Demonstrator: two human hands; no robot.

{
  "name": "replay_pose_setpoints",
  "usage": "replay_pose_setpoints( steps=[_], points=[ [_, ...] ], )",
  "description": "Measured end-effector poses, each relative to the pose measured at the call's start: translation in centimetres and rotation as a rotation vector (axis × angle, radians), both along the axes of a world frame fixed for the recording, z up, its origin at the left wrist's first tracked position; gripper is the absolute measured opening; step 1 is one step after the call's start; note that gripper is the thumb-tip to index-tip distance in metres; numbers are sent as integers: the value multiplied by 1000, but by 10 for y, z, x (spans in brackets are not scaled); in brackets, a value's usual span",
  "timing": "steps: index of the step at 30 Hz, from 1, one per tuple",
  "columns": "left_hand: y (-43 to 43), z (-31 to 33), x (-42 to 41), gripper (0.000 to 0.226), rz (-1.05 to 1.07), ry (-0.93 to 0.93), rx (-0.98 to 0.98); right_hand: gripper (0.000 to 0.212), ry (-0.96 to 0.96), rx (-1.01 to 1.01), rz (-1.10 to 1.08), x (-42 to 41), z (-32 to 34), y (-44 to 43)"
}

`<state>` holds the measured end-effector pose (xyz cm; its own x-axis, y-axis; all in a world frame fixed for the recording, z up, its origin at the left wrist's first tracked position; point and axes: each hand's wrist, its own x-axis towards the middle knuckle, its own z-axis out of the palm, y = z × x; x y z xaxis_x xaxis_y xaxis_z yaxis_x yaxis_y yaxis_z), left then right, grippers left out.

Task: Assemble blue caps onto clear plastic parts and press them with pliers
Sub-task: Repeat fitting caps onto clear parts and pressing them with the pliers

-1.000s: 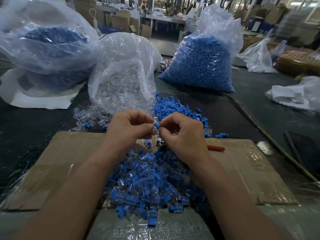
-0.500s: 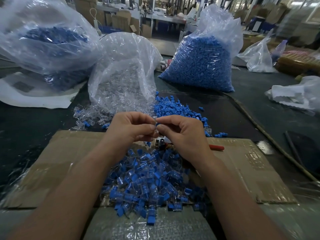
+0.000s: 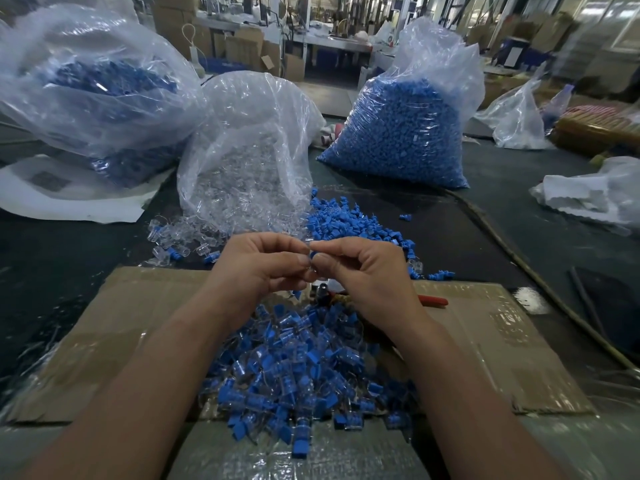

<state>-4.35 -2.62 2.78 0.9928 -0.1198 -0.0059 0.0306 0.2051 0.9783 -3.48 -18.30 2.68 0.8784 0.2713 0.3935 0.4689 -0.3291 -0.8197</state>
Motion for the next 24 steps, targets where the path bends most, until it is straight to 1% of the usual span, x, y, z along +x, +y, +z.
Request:
replay_pose_setpoints(
  steps=[7,15,24],
  points=[
    [2,0,-1,8,-7,22,-60,33,-40,10,49,-3,3,-1],
    [2,-1,0,9,-5,34,-49,30,-66,-2,28,-3,1,-1],
    [1,1,-2,15,-6,55,-42,35,-100,-17,32,-1,-1,-1]
  ],
)
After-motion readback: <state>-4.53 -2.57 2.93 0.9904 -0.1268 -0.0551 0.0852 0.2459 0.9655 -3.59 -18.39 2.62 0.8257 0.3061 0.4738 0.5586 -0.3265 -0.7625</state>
